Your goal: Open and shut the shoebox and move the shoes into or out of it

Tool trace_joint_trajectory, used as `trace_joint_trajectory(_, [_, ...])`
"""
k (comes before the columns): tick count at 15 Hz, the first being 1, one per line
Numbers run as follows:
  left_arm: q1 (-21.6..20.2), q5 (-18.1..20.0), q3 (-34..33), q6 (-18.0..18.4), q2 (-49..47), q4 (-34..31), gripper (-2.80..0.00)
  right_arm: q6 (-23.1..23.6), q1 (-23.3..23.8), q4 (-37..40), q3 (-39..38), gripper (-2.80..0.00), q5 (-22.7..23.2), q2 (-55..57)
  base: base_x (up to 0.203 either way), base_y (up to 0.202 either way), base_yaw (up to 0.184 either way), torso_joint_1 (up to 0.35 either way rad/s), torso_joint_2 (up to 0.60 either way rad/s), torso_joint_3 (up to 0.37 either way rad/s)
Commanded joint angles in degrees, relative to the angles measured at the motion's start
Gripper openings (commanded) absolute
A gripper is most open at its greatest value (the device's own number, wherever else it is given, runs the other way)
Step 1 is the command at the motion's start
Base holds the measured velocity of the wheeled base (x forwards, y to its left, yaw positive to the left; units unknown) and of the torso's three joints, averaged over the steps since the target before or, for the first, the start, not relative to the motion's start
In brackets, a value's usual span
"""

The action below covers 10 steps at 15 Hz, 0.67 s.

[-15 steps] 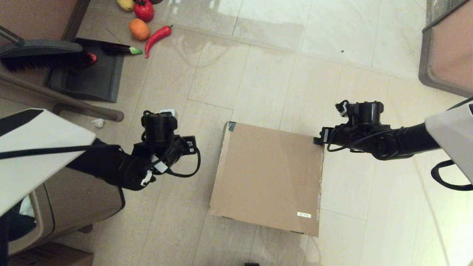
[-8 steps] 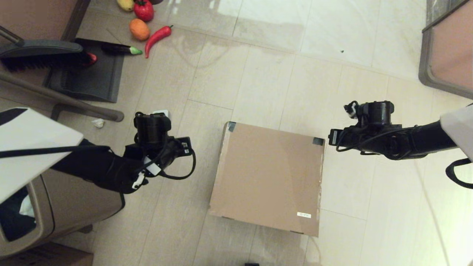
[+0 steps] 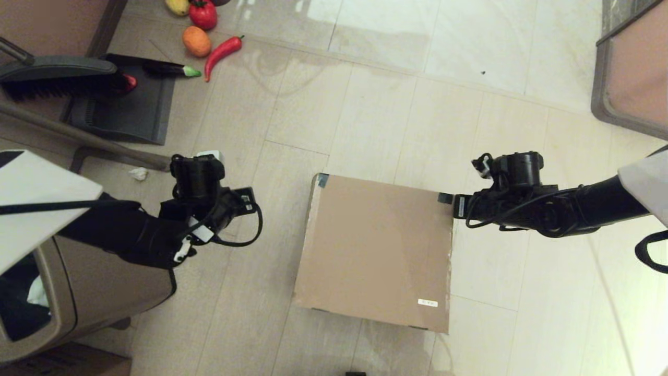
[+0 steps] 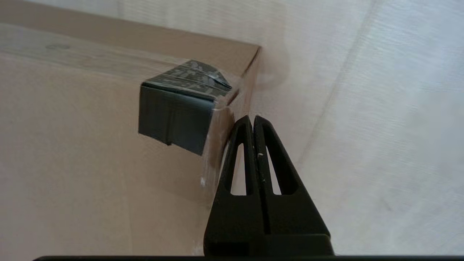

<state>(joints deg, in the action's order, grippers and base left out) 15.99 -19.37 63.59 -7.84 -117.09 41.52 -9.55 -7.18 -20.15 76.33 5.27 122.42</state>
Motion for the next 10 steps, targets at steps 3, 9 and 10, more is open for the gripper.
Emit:
trace_joint_trajectory(3, [-2.11, -0.14, -0.83, 0.02, 0.02, 2.95, -2.8, -0.03, -1.59, 0.06, 6.34, -2.8, -0.14, 2.5, 0.0, 0.0, 0.0, 0.0, 0.0, 0.0])
trace_joint_trajectory(9, [-3.04, -0.57, -3.3, 1.57, 7.09, 2.34, -2.8, 0.76, 2.09, 2.86, -2.59, -2.8, -0.34, -13.51, 0.0, 0.0, 0.0, 0.0, 0.0, 0.0])
trace_joint_trajectory(10, [-3.5, -0.61, -4.93, 2.58, 10.34, 2.26, -2.8, 1.22, 2.5, 3.87, -6.34, -2.8, -0.28, -18.74, 0.0, 0.0, 0.0, 0.0, 0.0, 0.0])
